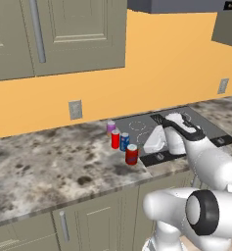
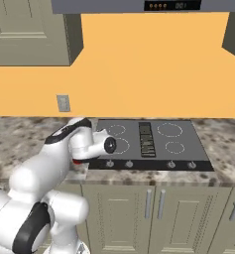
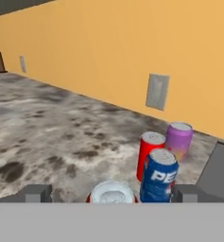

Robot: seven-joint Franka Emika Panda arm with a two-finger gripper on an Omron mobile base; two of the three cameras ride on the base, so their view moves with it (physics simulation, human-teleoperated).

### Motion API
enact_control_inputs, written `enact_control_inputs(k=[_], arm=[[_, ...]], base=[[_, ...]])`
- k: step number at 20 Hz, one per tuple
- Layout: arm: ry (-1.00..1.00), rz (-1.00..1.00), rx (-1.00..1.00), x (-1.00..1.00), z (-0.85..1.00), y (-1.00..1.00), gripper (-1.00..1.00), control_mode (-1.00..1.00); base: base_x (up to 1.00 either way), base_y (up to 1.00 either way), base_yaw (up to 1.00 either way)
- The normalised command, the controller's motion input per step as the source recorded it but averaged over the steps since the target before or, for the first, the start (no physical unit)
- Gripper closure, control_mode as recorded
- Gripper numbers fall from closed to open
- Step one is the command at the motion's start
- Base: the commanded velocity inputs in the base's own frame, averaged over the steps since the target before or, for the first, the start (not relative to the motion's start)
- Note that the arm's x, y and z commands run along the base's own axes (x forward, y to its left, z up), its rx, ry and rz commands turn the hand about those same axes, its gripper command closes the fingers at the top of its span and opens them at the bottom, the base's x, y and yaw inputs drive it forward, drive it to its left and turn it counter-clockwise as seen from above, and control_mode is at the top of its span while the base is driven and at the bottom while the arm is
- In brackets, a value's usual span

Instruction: Four empty soda cans are scattered around the kitchen. Gather all the cans and cluster them next to the stove for recycling.

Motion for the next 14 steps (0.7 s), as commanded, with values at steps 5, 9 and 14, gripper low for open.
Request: enact_control_inputs(k=[5, 9, 14], arm=[[0.0, -0.04, -0.01, -0.08, 0.61, -0.37, -1.0, -1.0], [-0.02, -0.07, -0.02, -0.06, 0.63, -0.44, -1.0, -1.0], [-0.03, -0.07, -0.02, -0.08, 0.48, -0.54, -1.0, -1.0]], base=[[0.0, 0.0, 0.0], [0.0, 0.0, 0.0], [0.0, 0.0, 0.0]])
